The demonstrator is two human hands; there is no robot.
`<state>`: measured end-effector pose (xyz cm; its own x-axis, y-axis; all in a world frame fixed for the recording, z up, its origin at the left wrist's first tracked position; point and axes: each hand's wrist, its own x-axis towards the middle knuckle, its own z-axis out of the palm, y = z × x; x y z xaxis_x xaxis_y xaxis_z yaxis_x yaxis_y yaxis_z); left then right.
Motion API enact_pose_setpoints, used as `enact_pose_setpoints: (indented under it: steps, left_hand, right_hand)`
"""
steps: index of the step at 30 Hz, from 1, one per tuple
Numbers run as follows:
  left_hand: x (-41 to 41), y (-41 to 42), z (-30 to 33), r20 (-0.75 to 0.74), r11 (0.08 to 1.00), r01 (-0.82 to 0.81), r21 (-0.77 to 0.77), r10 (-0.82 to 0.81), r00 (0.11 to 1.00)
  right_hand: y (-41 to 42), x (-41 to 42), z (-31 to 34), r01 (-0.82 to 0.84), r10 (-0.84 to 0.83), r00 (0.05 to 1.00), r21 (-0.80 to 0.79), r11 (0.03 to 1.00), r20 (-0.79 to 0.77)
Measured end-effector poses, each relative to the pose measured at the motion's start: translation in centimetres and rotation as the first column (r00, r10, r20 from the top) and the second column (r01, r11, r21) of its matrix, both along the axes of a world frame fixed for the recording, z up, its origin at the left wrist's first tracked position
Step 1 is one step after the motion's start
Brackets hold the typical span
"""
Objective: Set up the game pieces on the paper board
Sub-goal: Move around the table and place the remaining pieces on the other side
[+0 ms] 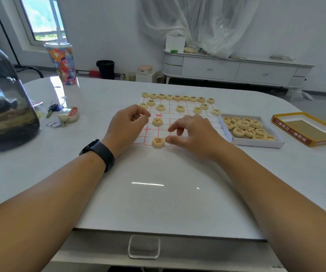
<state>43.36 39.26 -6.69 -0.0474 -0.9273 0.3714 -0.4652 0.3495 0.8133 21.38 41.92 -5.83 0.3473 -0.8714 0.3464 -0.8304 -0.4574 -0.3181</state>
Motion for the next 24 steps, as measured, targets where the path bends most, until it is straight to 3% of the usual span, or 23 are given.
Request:
enact_pose_setpoints:
  steps: [6, 10, 14, 17, 21, 24]
  left_hand:
    - [-4.2, 0.9, 0.6, 0.074, 0.993, -0.008, -0.114, 0.016, 0.997]
    - [-11.0, 1.9, 0.6, 0.109, 0.989, 0.062, -0.135, -0.047, 0.993]
    - [-17.4, 2.2, 0.6, 0.16, 0.997, 0.054, -0.057, -0.045, 0.986]
    - [-20.4, 2.0, 0.4, 0.217, 0.997, 0.068, -0.036, -0.059, 0.974]
    - [-23.0, 0.4, 0.7, 0.31, 0.996, 0.062, 0.058, -0.077, 0.948]
    - [-24.6, -0.9, 1.1, 0.456, 0.995, 0.021, 0.102, -0.065, 0.887]
  right_hand:
    - [0.1, -7.4, 0.7, 0.146, -0.154, 0.988, -0.241, 0.96, -0.013]
    - [-0.7, -13.7, 1.8, 0.405, -0.406, 0.911, -0.323, 0.855, 0.068]
    - [-1.0, -17.6, 1.4, 0.513, -0.524, 0.851, -0.255, 0.82, 0.026]
    - [-1.4, -18.9, 0.8, 0.483, -0.496, 0.868, -0.19, 0.855, -0.027]
    - [-1.4, -19.8, 1.0, 0.488, -0.489, 0.872, -0.121, 0.865, 0.021]
    - [-1.1, -19.9, 0.7, 0.49, -0.49, 0.872, -0.026, 0.871, 0.005]
